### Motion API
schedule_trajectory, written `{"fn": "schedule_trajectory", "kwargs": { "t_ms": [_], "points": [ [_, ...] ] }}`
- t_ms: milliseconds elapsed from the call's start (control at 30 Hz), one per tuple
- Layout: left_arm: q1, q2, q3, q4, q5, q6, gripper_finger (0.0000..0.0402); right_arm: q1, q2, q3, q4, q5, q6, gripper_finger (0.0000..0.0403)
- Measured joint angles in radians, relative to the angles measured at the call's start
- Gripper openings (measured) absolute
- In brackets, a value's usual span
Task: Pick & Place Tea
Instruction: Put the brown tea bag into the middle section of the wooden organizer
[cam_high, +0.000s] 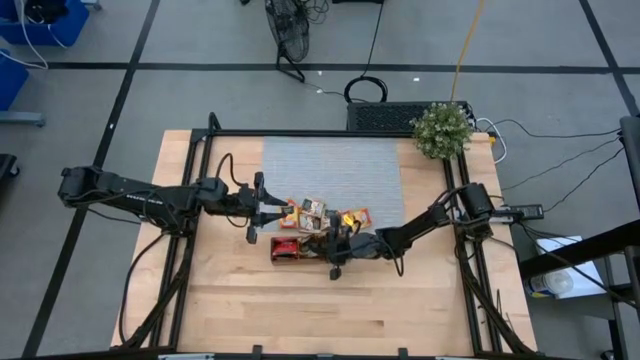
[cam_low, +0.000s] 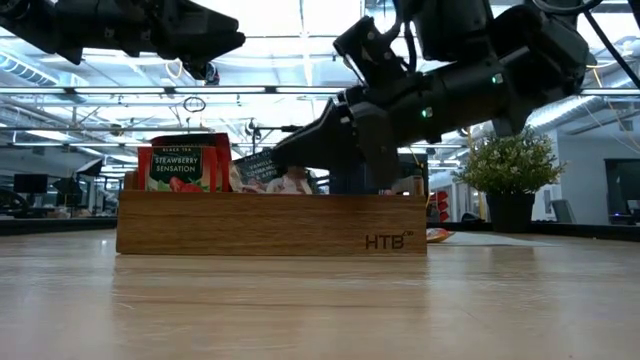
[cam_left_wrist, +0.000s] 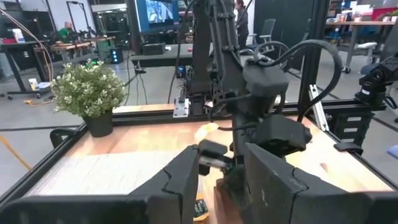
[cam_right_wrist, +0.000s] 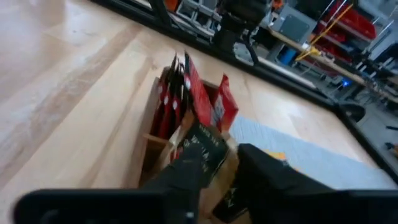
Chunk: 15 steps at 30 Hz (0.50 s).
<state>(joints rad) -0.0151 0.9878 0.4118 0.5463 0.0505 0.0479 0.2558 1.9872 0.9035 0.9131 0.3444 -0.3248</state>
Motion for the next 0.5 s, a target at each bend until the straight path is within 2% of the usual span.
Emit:
{"fn": "schedule_trajectory", "kwargs": {
  "t_ms": [133,267,367,500],
  "points": [
    [0.0,0.0,0.0,-0.004,0.0,0.0,0.0134,0.0,-0.039,0.0,-0.023,0.051,-0.018,0.0147],
    [0.0,0.0,0.0,-0.006,0.0,0.002,0.0134,0.0,-0.133,0.029,-0.216,0.05,-0.026,0.018],
    [0.0,0.0,0.0,-0.006,0.0,0.004,0.0134,0.002,-0.207,0.133,-0.53,0.046,0.002,0.0174],
    [0.0,0.0,0.0,-0.005,0.0,-0.006,0.0134,0.01,-0.221,0.331,-0.931,0.009,0.017,0.011]
  ]
}}
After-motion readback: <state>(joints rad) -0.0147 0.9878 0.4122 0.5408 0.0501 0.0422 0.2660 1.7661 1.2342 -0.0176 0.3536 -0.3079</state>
